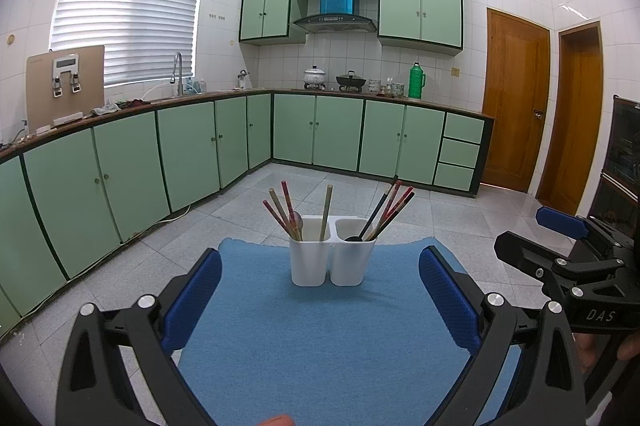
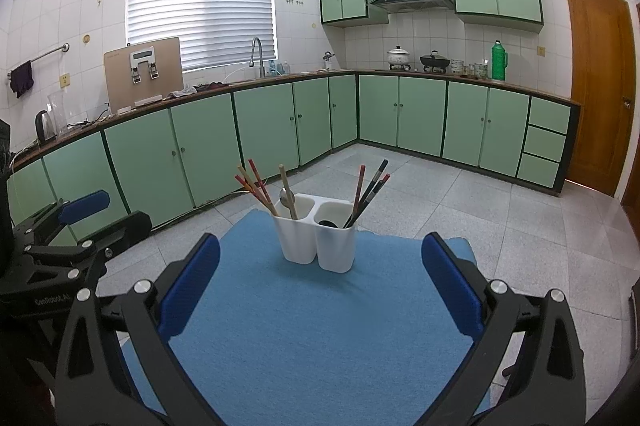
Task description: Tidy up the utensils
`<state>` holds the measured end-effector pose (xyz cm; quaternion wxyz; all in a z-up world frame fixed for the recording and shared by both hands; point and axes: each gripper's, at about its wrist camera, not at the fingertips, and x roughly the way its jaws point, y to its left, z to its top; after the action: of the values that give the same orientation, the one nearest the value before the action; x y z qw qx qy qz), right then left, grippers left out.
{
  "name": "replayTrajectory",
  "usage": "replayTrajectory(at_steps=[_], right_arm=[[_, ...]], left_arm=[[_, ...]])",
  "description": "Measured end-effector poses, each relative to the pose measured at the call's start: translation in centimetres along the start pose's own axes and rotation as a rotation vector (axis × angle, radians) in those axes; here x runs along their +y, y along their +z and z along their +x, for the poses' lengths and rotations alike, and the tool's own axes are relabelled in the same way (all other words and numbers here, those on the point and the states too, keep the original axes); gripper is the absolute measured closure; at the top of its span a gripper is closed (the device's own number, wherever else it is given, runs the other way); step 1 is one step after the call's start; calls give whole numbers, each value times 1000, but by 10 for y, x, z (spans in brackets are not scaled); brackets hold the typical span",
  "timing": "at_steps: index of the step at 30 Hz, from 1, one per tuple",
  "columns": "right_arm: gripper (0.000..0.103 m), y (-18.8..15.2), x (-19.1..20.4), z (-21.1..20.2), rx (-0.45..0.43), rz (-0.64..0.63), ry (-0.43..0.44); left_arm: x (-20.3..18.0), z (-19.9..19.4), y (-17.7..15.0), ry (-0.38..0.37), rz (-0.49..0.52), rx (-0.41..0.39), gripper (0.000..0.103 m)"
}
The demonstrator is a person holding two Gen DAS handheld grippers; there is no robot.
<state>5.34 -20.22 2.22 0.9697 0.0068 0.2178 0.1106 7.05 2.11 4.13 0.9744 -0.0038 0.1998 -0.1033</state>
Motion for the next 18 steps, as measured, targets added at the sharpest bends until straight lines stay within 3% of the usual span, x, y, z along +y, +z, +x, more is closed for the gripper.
replayTrajectory(at_steps=[18], right_arm=[[5, 0, -2, 0, -2, 4, 1]], left_arm=[[-1, 1, 1, 3, 4, 2, 6]])
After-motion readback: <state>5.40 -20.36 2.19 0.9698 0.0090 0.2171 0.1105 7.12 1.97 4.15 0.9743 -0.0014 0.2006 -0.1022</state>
